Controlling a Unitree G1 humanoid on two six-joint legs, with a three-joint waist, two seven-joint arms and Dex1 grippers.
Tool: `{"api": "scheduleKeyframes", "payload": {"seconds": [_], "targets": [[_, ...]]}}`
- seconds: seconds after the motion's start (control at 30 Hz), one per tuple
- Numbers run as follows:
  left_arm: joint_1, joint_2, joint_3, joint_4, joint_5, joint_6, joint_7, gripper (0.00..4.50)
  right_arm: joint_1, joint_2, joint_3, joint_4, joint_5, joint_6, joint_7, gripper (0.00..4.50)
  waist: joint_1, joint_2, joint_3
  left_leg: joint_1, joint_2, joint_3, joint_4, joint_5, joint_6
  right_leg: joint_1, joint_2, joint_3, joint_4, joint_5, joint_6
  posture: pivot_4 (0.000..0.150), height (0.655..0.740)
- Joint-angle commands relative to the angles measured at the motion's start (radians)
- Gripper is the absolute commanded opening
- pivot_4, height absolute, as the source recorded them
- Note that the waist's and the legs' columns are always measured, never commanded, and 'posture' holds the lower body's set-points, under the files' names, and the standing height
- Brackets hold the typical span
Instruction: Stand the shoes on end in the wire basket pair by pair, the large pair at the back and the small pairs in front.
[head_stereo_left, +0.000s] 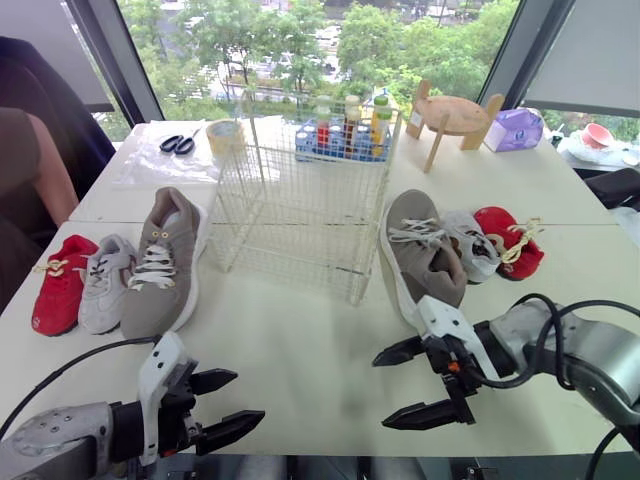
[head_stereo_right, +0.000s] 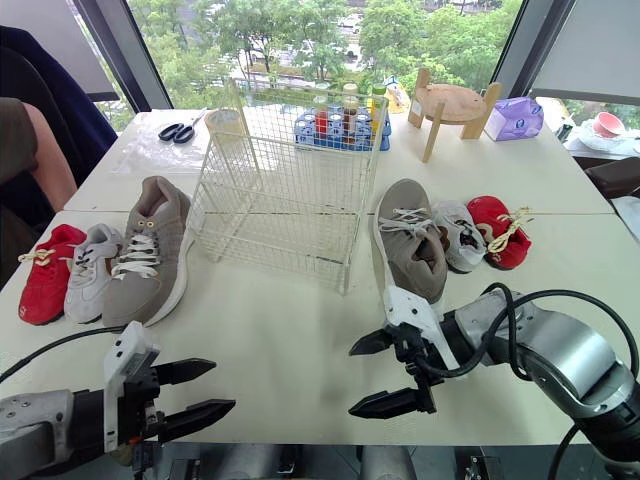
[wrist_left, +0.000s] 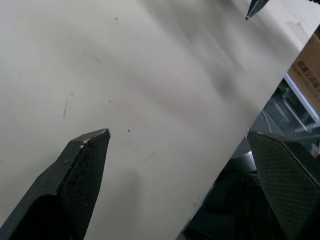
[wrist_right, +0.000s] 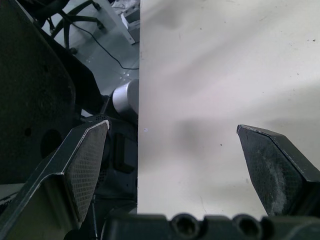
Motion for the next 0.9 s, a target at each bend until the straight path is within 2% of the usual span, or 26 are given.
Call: {"api": "scheduleKeyframes", "payload": {"seconds": [0.03,0.47,0.7,0.83,0.9], "targets": [[-0.005,0.0,-0.001,-0.003,0.022,-0.021,-0.001,4.48,0.002,0.0,0.0,-0.006,-0.005,-0.024,0.015,4.46,0.0,0.0,0.0,0.0,0.0,0.0,0.0,0.0,0.0,0.0,0.0,0.0,0.0,0.0,0.0,0.15,0.74],[-0.019,-0.025,-0.022,-0.006,0.048,-0.022,0.007,4.48,0.011,-0.004,0.014,0.01,-0.052,-0.071,0.031,4.46,0.0,0.0,0.0,0.001,0.0,0.0,0.0,0.0,0.0,0.001,0.0,0.0,0.001,0.0,0.0,0.15,0.74],[-0.043,-0.037,-0.019,0.008,0.057,-0.025,0.023,4.48,-0.053,0.003,0.026,0.038,-0.074,-0.064,0.026,4.46,0.0,0.0,0.0,0.001,0.0,0.0,0.001,0.0,0.0,0.001,0.001,0.0,0.001,0.0,0.0,0.15,0.74],[-0.055,-0.01,0.009,0.027,0.06,-0.021,-0.007,4.48,-0.192,-0.018,-0.051,0.06,0.012,0.017,0.047,4.46,-0.003,0.0,0.0,0.001,0.0,0.0,0.001,0.0,0.0,0.001,0.001,0.0,0.002,0.0,0.0,0.15,0.74],[-0.089,0.032,0.086,0.046,0.007,-0.002,-0.029,4.48,-0.389,-0.002,-0.08,0.115,0.038,0.06,0.037,4.46,-0.004,0.0,0.001,0.001,0.0,0.0,0.001,0.0,0.0,0.001,0.001,0.0,0.002,0.0,0.0,0.15,0.74]]}}
